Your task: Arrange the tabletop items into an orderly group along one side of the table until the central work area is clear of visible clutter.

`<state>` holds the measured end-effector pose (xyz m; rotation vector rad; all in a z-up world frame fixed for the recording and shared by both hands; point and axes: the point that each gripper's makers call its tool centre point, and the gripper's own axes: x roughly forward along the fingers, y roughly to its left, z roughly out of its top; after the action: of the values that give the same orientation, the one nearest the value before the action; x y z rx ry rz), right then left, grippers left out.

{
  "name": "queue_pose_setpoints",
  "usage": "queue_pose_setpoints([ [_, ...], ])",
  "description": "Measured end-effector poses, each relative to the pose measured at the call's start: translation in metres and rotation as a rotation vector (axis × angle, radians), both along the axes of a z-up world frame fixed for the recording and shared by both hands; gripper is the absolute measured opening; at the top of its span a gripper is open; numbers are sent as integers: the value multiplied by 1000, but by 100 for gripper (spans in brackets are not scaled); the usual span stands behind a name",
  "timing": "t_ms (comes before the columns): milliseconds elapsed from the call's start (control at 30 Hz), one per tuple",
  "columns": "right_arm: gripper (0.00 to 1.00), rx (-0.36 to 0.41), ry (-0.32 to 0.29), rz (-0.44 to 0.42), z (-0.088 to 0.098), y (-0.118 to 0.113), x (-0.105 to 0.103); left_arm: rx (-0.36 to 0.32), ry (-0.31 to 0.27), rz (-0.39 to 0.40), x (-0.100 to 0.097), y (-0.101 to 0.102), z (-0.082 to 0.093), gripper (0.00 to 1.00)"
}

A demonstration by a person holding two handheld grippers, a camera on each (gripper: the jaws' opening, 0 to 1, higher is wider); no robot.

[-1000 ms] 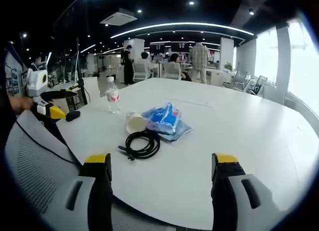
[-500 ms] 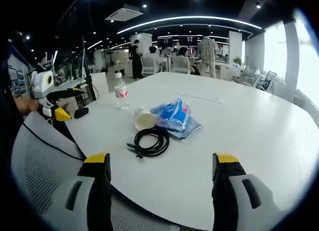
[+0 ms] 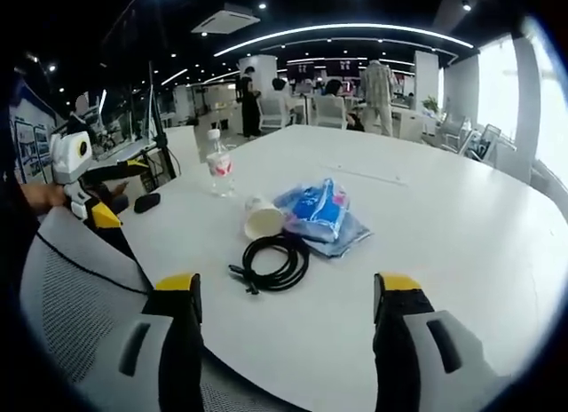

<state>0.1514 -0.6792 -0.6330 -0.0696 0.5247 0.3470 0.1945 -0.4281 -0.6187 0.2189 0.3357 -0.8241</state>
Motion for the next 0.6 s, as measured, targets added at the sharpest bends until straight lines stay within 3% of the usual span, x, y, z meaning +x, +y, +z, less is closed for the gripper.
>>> queue_pose_setpoints([
  [600,74,-13,-9,31,-10,33,32,24,6,-12,-2,0,-4,100],
])
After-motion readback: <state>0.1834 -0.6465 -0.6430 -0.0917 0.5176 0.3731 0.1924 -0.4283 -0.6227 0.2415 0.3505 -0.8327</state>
